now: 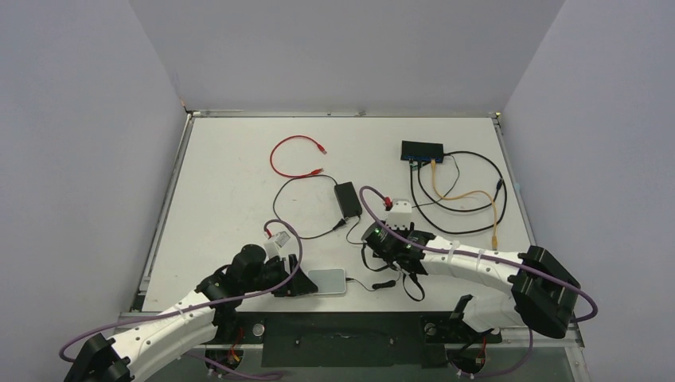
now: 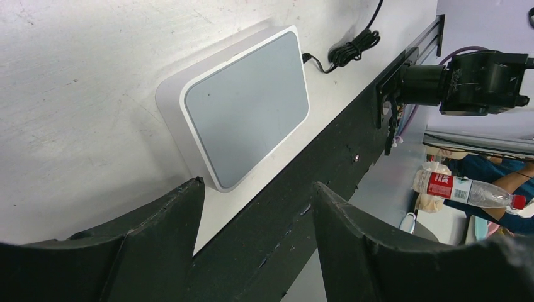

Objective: Insert the plug into the switch port
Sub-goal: Pick up the plug from the center of the board, then place the plug at the center of the board.

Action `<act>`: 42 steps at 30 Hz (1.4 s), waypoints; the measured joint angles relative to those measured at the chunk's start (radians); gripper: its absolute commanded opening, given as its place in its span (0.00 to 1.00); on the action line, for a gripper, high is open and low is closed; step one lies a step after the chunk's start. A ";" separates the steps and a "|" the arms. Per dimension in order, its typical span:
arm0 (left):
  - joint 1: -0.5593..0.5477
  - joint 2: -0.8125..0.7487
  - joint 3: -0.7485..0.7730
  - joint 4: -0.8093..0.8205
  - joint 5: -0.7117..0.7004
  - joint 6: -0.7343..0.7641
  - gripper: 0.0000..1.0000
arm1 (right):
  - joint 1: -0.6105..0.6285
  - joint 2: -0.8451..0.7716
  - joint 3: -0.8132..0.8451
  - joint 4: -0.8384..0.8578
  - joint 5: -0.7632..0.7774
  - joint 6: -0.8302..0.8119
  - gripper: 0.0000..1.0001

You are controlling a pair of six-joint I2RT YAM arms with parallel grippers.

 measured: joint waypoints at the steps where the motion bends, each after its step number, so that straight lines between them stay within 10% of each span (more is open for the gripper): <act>1: 0.000 -0.008 0.000 -0.005 -0.003 0.000 0.60 | 0.000 0.007 0.029 -0.008 0.008 -0.013 0.23; 16: 0.000 -0.176 -0.003 -0.126 -0.077 -0.037 0.60 | -0.001 0.238 0.466 -0.014 0.031 -0.269 0.22; 42: 0.001 -0.534 0.089 -0.444 -0.336 -0.163 0.60 | 0.002 0.844 1.017 0.013 -0.413 -0.578 0.33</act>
